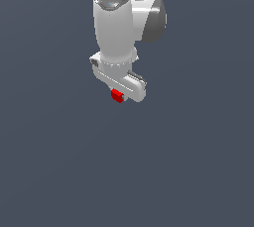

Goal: Pick up the red cube and move it to a goal position.

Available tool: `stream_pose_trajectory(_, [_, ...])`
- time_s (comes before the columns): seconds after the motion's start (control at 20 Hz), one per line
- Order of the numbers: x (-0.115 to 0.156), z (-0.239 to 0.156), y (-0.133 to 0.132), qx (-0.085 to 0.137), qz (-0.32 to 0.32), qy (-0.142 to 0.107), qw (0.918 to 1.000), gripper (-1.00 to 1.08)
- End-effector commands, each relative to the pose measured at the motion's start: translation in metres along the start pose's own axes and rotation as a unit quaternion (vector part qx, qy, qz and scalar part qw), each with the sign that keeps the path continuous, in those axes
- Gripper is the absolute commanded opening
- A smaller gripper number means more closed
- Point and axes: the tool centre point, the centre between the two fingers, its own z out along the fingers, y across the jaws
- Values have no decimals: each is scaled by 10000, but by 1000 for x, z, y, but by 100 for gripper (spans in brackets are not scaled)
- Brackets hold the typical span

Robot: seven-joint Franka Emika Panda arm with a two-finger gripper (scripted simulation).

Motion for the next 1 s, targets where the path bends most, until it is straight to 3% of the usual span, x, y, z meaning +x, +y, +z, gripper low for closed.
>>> stream_pose_trajectory(0.0, [-4, -29, 4, -4, 1, 0, 10000, -100])
stream_pose_trajectory(0.5, [-14, -111, 11, -6, 1, 3, 10000, -100])
stream_pose_trajectory(0.95, [-16, -136, 12, -4, -6, 1, 10000, -100])
